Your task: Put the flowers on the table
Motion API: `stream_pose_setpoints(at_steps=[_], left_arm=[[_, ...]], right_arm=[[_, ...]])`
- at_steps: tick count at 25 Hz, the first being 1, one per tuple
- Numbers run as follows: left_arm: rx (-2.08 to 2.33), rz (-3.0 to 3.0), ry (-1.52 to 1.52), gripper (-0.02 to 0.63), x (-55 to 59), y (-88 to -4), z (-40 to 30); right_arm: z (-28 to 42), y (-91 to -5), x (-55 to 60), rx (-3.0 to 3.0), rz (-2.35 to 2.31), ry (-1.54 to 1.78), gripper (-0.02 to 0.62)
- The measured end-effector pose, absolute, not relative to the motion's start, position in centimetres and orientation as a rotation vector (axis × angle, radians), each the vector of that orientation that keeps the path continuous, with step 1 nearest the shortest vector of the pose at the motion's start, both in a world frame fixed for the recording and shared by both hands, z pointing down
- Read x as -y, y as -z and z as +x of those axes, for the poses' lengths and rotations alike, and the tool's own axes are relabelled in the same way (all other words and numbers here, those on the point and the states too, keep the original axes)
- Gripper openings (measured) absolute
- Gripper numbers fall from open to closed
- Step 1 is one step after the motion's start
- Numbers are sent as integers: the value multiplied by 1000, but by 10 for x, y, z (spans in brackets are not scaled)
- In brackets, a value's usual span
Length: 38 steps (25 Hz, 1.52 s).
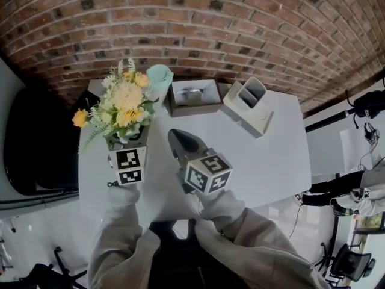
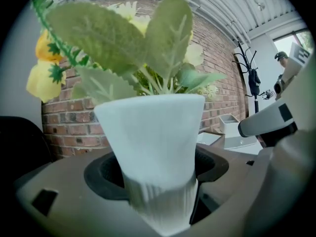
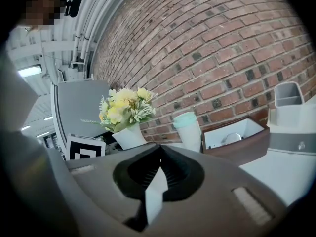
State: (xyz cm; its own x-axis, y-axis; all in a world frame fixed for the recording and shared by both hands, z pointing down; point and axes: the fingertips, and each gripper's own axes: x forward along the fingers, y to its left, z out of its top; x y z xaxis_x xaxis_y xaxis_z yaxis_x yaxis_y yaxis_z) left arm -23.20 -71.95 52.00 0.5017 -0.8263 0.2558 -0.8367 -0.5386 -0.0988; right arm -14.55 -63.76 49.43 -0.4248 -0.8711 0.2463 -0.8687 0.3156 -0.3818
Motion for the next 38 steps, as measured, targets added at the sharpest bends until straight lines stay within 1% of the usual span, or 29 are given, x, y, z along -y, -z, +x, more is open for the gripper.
stream_pose_setpoints(at_steps=[27,28,29,32,34,38], left_arm=[[1655,2690,-443,377,726,-521,-230],[1663,2689,-448,393,726,-520,-230],[1665,2686,-452,429,726,-520,-231],[1633,2660,-434,474,722,-524,-230],[1620,2647,-418,489,720,-526,-230],[1671,2627,-408,489,716,-520,-234]], right_arm=[[-123,-482,626,-2440,-1737,682,0],[-123,-481,626,-2440,-1734,681,0],[-123,-480,625,-2441,-1730,679,0],[-122,-479,621,-2439,-1727,677,0],[-121,-480,620,-2436,-1723,679,0],[-123,-478,616,-2442,-1697,685,0]])
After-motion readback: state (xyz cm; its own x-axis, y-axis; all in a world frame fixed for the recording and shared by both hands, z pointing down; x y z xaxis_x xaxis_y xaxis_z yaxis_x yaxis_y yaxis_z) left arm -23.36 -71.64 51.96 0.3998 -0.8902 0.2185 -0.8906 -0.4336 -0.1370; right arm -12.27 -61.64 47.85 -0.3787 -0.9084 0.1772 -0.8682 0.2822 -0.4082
